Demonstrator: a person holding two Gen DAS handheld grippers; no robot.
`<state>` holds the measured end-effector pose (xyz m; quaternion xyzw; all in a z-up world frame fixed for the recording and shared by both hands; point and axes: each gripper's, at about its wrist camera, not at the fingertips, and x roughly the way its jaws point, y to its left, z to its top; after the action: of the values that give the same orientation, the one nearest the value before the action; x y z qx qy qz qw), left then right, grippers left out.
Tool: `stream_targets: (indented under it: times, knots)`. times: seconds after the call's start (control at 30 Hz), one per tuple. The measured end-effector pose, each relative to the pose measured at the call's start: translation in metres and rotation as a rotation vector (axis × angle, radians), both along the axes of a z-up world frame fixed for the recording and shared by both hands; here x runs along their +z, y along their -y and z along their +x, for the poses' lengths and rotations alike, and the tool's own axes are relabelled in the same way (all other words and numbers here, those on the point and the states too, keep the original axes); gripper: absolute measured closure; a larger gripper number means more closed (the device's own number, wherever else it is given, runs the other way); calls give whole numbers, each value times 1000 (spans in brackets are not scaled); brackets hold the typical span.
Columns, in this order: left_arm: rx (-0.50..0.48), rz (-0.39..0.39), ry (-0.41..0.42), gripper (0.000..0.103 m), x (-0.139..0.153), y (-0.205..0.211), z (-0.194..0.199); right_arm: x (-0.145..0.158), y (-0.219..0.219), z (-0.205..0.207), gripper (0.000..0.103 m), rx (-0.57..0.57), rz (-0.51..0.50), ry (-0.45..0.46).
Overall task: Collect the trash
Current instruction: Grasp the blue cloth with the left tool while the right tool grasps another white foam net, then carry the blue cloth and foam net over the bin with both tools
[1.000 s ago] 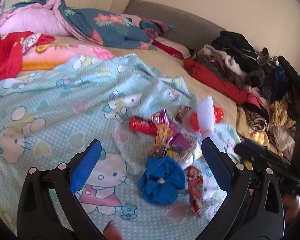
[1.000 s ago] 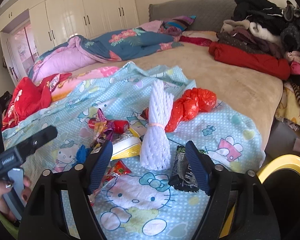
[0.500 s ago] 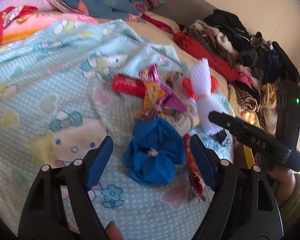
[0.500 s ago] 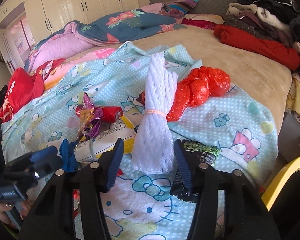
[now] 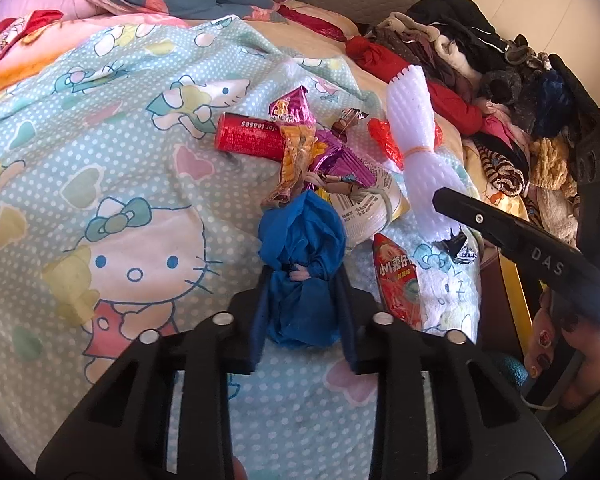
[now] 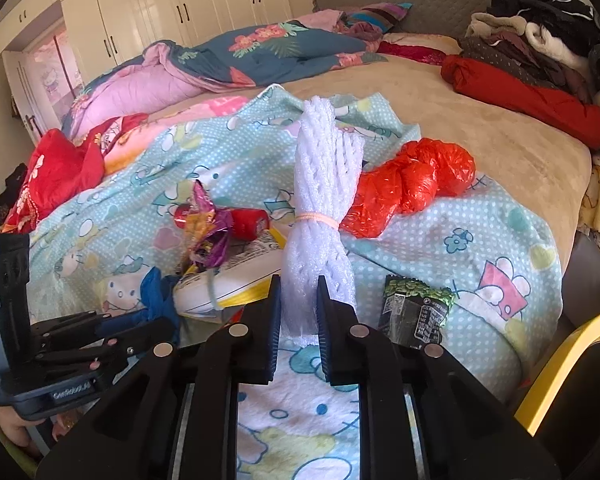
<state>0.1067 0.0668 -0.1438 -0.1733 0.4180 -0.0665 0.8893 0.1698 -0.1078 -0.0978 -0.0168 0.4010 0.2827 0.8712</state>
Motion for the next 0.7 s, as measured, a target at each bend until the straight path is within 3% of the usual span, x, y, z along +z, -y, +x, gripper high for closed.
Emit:
stream_targets:
  times: [0.17,0.7]
  knots:
    - [7,0,31,88,12,-2,-5,6,5,-10,87,2,19,3]
    - [1,22,166,89,66,6,-21,34,19,-45,87,10,69,43]
